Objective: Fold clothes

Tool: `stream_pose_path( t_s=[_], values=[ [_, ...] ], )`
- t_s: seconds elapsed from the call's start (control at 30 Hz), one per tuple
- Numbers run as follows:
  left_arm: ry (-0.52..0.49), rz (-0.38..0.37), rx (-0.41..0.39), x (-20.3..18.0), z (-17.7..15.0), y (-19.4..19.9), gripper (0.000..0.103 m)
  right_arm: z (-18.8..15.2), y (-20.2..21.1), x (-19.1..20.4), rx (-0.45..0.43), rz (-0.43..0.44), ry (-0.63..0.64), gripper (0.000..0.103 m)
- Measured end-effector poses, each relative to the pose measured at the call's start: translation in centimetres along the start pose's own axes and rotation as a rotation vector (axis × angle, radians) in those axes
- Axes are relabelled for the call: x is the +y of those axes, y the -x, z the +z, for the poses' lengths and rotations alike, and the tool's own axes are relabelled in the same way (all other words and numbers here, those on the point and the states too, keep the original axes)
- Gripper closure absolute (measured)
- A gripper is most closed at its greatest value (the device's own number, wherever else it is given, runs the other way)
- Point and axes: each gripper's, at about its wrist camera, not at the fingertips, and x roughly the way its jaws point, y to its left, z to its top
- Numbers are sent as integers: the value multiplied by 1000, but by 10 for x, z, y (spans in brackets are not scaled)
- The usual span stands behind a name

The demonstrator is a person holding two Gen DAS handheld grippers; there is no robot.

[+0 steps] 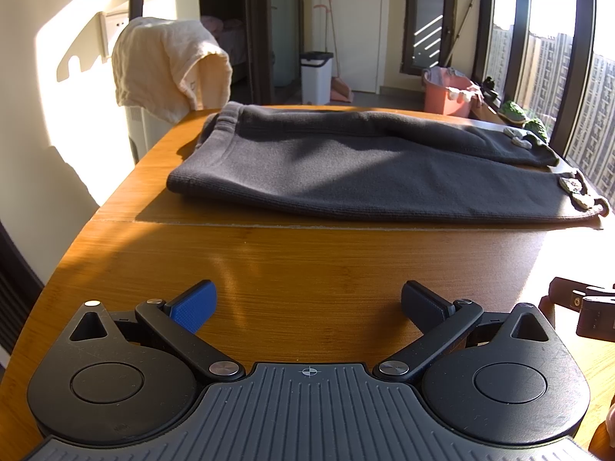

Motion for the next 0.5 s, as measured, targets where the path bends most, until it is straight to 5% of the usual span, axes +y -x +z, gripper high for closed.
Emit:
stream_pose_path(
  t_s=[0.5],
  values=[
    [0, -1, 0, 0, 0, 0, 0, 1, 0, 1, 0, 0, 0, 0]
  ],
)
